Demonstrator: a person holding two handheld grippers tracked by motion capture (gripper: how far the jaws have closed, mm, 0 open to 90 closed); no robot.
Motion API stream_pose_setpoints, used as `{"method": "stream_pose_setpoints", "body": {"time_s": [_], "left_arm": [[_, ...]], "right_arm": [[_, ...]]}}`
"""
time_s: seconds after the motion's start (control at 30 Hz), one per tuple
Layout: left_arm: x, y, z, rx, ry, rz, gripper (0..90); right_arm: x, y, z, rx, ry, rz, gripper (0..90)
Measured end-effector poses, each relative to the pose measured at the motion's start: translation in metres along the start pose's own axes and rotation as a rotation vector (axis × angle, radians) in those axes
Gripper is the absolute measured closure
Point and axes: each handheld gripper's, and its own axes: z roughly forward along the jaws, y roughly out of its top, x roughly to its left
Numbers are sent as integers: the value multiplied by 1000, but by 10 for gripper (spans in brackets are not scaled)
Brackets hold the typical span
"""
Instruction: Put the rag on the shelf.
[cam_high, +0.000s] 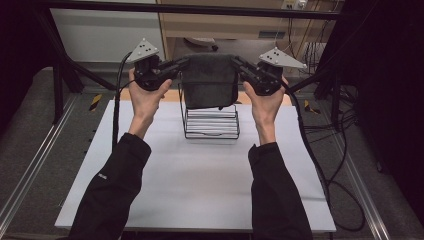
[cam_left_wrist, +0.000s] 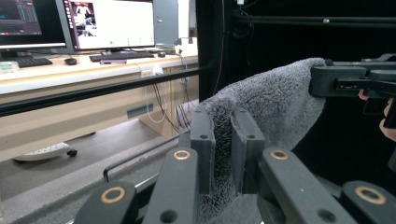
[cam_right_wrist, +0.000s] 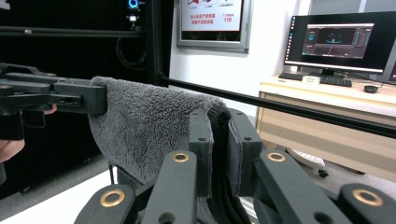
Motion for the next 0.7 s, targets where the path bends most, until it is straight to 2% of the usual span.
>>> {"method": "stream_pose_setpoints", "body": {"time_s": [0.4, 0.7], "left_arm": [[-6, -12, -6, 34, -18, -2, 805], [-13, -20, -10, 83, -31, 6, 797]], "right_arm": [[6, -7, -10, 57, 25, -21, 821], [8, -12, -15, 100, 49, -19, 820]]}}
